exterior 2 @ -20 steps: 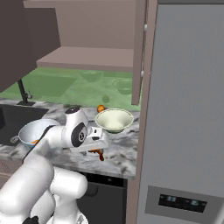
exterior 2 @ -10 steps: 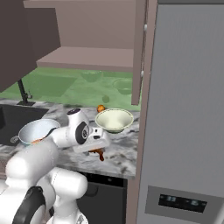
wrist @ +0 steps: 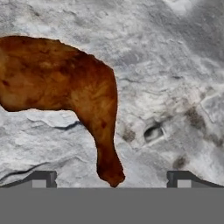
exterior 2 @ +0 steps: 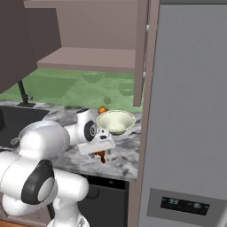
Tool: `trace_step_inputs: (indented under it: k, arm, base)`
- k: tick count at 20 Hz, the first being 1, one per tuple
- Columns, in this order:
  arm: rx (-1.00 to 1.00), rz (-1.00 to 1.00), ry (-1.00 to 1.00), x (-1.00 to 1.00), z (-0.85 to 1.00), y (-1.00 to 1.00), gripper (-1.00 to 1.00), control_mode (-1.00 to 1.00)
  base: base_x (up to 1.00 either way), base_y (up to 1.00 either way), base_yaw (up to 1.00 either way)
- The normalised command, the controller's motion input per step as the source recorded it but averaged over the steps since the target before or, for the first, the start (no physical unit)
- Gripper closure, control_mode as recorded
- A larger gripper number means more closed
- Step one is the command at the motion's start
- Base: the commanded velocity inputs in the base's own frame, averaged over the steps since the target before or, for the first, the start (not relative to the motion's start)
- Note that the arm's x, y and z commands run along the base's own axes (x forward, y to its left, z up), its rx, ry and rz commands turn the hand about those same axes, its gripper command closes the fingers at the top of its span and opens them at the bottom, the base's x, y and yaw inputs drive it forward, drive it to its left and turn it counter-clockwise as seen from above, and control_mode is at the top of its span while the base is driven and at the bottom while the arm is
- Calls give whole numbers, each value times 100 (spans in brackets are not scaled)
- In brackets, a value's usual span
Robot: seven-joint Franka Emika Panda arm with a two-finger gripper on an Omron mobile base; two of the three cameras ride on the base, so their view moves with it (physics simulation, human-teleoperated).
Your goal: Pick both bowls and place them on the counter. Then place the chicken drumstick in one bowl and place the carrot in the other bowl.
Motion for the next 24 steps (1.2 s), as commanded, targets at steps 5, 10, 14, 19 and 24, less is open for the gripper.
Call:
trace_step_inputs:
  k: [5,10,14,19,24]
  arm:
    - [-1,0,11,6,-28,0,-100,-100]
    - [0,0,5,7,-11,-3,-100,-100]
    - [0,0,1,1,-9,-8,-100,-100]
    - [0,0,5,0,-18,0,-100,-100]
    - [0,0,3,0,-14,0,-100,-100]
  base:
    - [0,0,0]
    - [0,0,0]
    - [0,0,0]
    - [0,0,0]
    - [0,0,0]
